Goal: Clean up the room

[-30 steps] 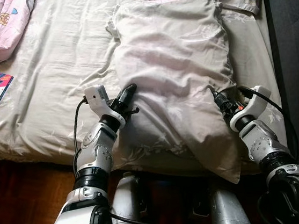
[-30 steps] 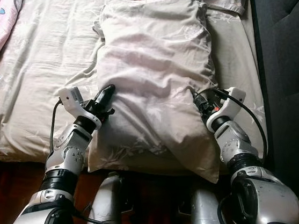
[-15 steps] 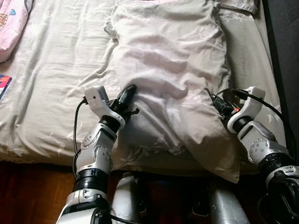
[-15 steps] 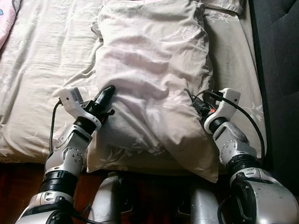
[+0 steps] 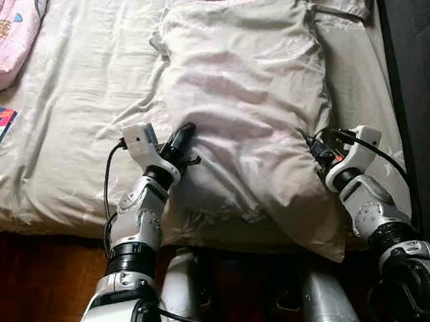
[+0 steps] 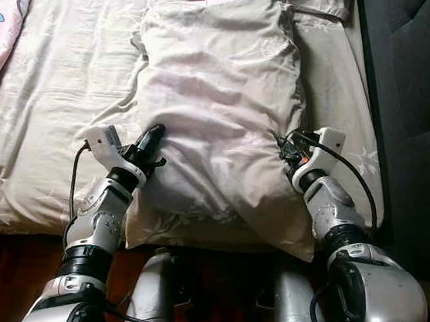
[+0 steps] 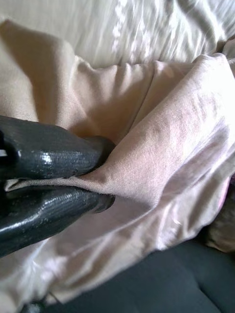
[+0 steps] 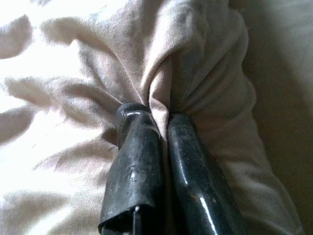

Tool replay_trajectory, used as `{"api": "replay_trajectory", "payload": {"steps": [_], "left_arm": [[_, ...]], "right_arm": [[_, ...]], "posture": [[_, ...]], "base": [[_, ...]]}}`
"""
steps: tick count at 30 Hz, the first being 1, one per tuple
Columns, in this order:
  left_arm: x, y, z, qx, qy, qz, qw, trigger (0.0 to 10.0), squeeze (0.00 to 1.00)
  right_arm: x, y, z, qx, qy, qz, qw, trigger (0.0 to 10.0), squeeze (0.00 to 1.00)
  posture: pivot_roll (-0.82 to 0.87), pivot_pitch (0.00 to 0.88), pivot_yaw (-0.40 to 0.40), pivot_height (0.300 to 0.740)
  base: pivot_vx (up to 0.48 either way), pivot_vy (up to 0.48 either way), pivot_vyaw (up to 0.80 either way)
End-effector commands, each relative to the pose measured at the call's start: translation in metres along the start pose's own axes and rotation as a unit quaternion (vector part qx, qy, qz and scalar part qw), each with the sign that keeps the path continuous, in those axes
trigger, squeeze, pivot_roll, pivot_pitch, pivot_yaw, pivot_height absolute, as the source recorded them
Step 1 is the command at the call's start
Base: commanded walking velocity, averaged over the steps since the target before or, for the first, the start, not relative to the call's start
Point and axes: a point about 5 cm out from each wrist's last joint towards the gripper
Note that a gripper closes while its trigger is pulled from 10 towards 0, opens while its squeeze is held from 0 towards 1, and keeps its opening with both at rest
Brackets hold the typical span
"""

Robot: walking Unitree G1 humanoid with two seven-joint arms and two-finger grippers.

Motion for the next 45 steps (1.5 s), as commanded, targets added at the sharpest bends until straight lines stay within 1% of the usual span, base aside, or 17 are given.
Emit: {"api": "replay_trajectory", "payload": {"steps": [1,4,6,7,9,15,22,27,28,32,36,37,39,40,42,43,45], "left_arm": [[0.004,-0.001,-0.014,-0.031,0.029,-0.004,0.999,10.0,0.00],[-0.004,0.000,-0.022,-0.069,0.076,0.042,0.994,10.0,0.00],[-0.004,0.000,-0.022,-0.069,0.076,0.042,0.994,10.0,0.00],[-0.007,0.004,-0.021,-0.084,0.094,0.060,0.990,10.0,0.00],[-0.007,0.007,-0.021,-0.094,0.101,0.065,0.988,10.0,0.00],[-0.002,0.016,-0.016,-0.077,0.049,0.071,0.993,10.0,0.00],[-0.008,0.013,-0.015,-0.067,0.043,0.085,0.993,10.0,0.00],[-0.008,0.013,-0.017,-0.068,0.042,0.086,0.993,10.0,0.00],[-0.006,0.015,-0.013,-0.054,0.035,0.084,0.994,10.0,0.00],[0.005,0.027,0.003,-0.012,0.008,0.067,0.998,10.0,0.00],[0.016,0.035,0.007,-0.008,0.003,0.050,0.999,10.0,0.00],[0.032,0.044,0.009,-0.009,0.002,0.023,1.000,10.0,0.00],[0.047,0.050,0.010,-0.021,0.041,-0.019,0.999,10.0,0.00],[0.056,0.054,0.014,-0.017,0.053,-0.034,0.998,10.0,0.00],[0.058,0.056,0.016,-0.013,0.044,-0.038,0.998,10.0,0.00],[0.067,0.060,0.023,-0.003,0.034,-0.061,0.998,10.0,0.00],[0.080,0.064,0.028,0.004,0.043,-0.095,0.995,10.0,0.00]], "right_arm": [[-0.002,-0.007,-0.034,-0.059,0.001,-0.006,0.998,0.0,0.00],[-0.001,-0.004,-0.022,-0.025,-0.008,-0.024,0.999,0.0,0.00],[-0.001,-0.004,-0.022,-0.025,-0.008,-0.024,0.999,0.0,0.00],[0.001,-0.002,-0.012,-0.001,-0.024,-0.039,0.999,0.0,0.00],[0.001,-0.001,-0.003,0.018,-0.027,-0.047,0.998,0.0,0.00],[0.002,0.000,0.004,0.031,-0.026,-0.053,0.998,0.0,0.00],[0.011,-0.006,-0.008,0.018,-0.029,-0.067,0.997,0.0,0.00],[0.014,-0.006,0.002,0.042,-0.037,-0.082,0.995,0.0,0.00],[0.014,-0.005,0.011,0.063,-0.045,-0.091,0.993,0.0,0.00],[0.013,-0.004,0.046,0.145,-0.076,-0.118,0.979,0.0,0.00],[0.014,-0.006,0.067,0.192,-0.087,-0.133,0.968,0.0,0.00],[0.016,-0.010,0.088,0.241,-0.100,-0.145,0.954,0.0,0.00],[0.018,-0.015,0.103,0.280,-0.101,-0.154,0.942,0.0,0.00],[0.021,-0.023,0.117,0.317,-0.116,-0.168,0.926,0.0,0.00],[0.022,-0.026,0.122,0.328,-0.118,-0.170,0.922,0.0,0.00],[0.024,-0.033,0.131,0.355,-0.128,-0.179,0.908,0.0,0.00],[0.026,-0.042,0.142,0.386,-0.139,-0.192,0.891,0.0,0.00]], "posture": [[0.13,0.431,0.054,0.641],[0.13,0.431,0.056,0.641],[0.13,0.431,0.056,0.641],[0.13,0.430,0.056,0.641],[0.12,0.428,0.056,0.641],[0.11,0.424,0.060,0.641],[0.12,0.423,0.051,0.641],[0.11,0.419,0.053,0.641],[0.11,0.416,0.053,0.641],[0.10,0.410,0.051,0.641],[0.08,0.402,0.051,0.641],[0.06,0.399,0.053,0.641],[0.05,0.397,0.053,0.641],[0.04,0.395,0.055,0.641],[0.03,0.394,0.056,0.641],[0.02,0.394,0.057,0.641],[0.02,0.393,0.058,0.641]], "base": [[0.000,0.000,0.00],[0.000,0.000,0.00],[0.000,0.000,0.00],[0.000,0.000,0.00],[0.000,0.000,0.00],[0.000,0.000,0.00],[0.000,0.000,0.00],[0.000,0.000,0.00],[0.000,0.000,0.00],[0.000,0.000,0.00],[0.000,0.000,0.00],[0.000,0.000,0.00],[0.000,0.000,0.00],[0.000,0.000,0.00],[0.000,0.000,0.00],[0.000,0.000,0.00],[0.000,0.000,0.00]]}}
Point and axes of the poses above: a point about 5 cm out from each wrist's last joint towards the gripper, its own y axis pointing out of the wrist towards the gripper, its own z axis along the axis of the wrist's last joint, x = y × z, and after that the axes turned 3 degrees about -y, right-handed
